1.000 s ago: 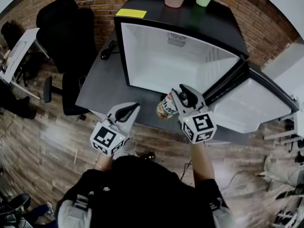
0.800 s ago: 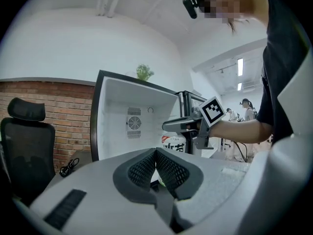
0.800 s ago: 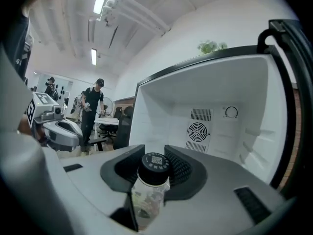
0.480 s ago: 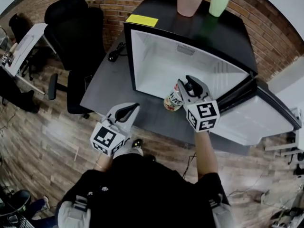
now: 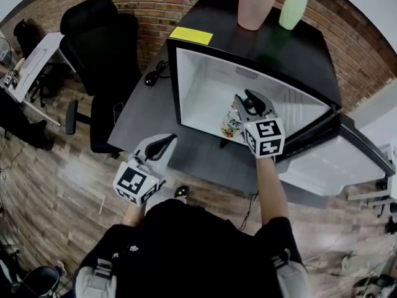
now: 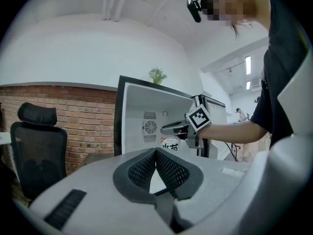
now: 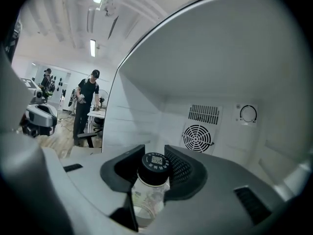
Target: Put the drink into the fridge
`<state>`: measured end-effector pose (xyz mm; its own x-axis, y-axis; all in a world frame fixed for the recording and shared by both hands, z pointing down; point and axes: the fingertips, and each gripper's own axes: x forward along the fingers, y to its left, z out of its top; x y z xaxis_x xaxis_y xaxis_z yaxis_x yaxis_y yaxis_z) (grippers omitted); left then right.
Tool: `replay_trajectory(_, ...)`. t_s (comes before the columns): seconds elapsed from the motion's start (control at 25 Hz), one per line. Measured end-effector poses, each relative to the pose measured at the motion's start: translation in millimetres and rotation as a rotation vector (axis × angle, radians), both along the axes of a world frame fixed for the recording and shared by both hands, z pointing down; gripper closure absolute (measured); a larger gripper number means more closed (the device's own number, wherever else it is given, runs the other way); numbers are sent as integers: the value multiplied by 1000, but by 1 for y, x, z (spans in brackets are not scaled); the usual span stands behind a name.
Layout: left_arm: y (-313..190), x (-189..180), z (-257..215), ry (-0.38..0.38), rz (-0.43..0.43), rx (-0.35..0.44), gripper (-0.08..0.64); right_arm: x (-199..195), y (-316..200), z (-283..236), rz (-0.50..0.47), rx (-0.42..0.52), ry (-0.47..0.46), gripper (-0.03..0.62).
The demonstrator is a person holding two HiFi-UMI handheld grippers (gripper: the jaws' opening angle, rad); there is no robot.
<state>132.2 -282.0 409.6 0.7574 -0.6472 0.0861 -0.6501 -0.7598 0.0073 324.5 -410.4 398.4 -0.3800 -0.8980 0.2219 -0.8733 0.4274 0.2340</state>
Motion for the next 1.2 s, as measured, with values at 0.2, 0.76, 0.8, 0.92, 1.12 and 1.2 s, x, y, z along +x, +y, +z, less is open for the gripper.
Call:
replay_trajectory(0.2,-8,-11,0,-3,-24,2,557,4,-18,4,11,-16,13,468)
replay_trajectory(0.76,-20,-26,-4,6,-68,8,557,13,-52,16,69,-27,16,466)
replay_trajectory(0.8,-20,-28,-4,6,-71,8,557,14,-54,16,73,-20,14,466)
replay_trajectory(0.92,-21,-32,-5,4,-80,8,557,16,-60,18,92,-14,4,466)
replay_trajectory(1.12,-21,-34,-5,5,-85,7,557,18,-64,25,107,-19,0,466)
replay_trajectory(1.2,-21,-34,-5,3,-84,6,557,20,-65,27,117,-22,-8,466)
